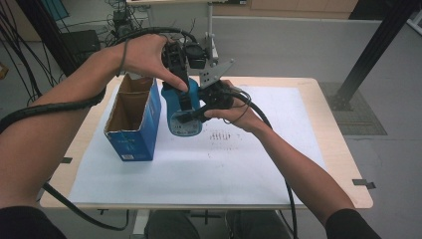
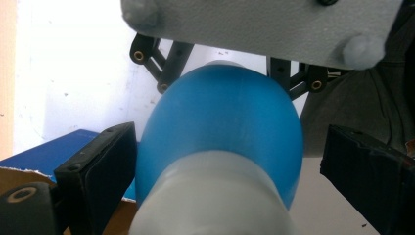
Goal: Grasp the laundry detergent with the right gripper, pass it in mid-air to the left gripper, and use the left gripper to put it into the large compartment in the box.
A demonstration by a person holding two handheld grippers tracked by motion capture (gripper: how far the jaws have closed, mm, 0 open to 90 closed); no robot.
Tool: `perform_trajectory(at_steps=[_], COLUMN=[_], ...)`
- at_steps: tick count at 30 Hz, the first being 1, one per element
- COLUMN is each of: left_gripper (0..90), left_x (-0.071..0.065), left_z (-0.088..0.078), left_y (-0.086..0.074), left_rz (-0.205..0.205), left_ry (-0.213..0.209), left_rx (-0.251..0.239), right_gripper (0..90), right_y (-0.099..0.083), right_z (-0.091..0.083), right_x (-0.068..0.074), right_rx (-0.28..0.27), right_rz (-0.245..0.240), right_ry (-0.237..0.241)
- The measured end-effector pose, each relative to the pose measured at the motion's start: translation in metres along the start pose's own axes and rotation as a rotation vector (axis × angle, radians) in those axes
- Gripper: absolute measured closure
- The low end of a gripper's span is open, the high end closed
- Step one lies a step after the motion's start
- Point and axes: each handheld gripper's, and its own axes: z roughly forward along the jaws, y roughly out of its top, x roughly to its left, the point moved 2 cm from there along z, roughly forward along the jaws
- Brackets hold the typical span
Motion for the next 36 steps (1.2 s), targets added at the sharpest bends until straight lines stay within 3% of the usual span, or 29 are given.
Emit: perform_trajectory(at_steps=[17, 31, 36], left_gripper=[9.9, 29.8, 35.6], left_x=[0.0013, -0.0004, -0.0002], left_z=[-0.0005, -0.0004, 0.0001], left_y=[-0.0006, 0.0015, 0.0016], left_rz=[-0.001, 0.018, 0.02], left_ry=[0.01, 0.022, 0.031], left_rx=[0.01, 0.005, 0.025], right_gripper=[44.5, 44.4, 44.4], right_y=[0.0018, 0.0025, 0.0027], right_z=[-0.0007, -0.0033, -0.0022], right_x=[0.0009, 0.0031, 0.0045], right_rx=[-0.005, 0.0, 0.005], right_rz=[-0.011, -0.026, -0.031], right_ry=[-0.004, -0.009, -0.006])
